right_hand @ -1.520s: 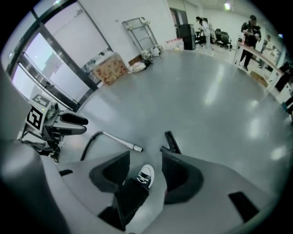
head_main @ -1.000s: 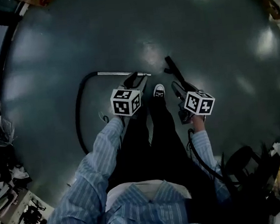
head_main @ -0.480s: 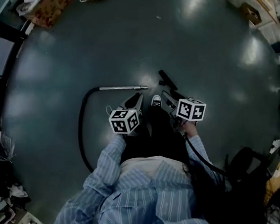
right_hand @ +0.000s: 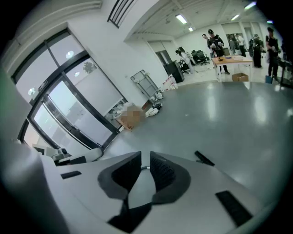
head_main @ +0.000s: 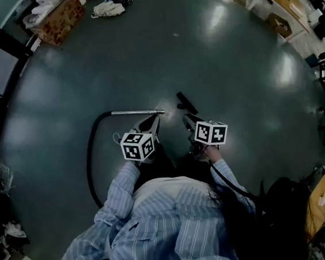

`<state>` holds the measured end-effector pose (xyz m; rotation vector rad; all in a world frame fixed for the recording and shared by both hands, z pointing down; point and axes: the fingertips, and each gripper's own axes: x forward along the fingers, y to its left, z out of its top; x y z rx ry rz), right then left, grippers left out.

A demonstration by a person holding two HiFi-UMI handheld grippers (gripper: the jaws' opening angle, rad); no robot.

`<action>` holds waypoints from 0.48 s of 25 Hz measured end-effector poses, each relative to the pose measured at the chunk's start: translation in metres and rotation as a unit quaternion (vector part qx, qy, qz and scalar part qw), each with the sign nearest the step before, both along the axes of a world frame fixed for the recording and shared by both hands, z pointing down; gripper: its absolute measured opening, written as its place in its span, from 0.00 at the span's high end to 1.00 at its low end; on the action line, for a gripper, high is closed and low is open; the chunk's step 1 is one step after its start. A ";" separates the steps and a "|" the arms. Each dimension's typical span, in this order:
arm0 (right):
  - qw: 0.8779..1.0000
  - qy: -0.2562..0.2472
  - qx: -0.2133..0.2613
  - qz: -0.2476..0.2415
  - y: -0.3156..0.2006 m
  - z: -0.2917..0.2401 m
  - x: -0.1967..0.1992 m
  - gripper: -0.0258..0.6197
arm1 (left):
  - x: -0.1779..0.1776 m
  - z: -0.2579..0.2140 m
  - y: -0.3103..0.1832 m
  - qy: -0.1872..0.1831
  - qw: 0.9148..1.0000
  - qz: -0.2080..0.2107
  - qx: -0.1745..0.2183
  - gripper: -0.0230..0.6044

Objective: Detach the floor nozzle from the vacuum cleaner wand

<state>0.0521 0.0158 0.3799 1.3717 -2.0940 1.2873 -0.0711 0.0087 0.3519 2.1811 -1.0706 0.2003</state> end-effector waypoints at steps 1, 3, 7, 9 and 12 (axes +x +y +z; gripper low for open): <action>1.000 0.004 0.005 0.000 0.003 -0.008 0.010 0.87 | 0.007 -0.005 0.007 -0.004 1.000 -0.003 0.004 0.93; 1.000 0.010 0.015 -0.004 0.008 -0.019 0.030 0.88 | 0.022 -0.012 0.017 -0.016 1.000 -0.012 0.014 0.93; 0.999 0.007 0.021 -0.032 0.039 -0.022 0.068 0.88 | 0.058 -0.018 0.043 -0.029 0.998 -0.043 0.032 0.93; 0.998 0.013 0.020 -0.053 0.064 -0.020 0.089 0.88 | 0.077 -0.021 0.061 -0.021 0.996 -0.075 0.031 0.93; 0.996 0.015 0.018 -0.085 0.104 -0.012 0.120 0.88 | 0.104 -0.021 0.097 0.000 0.990 -0.137 0.018 0.93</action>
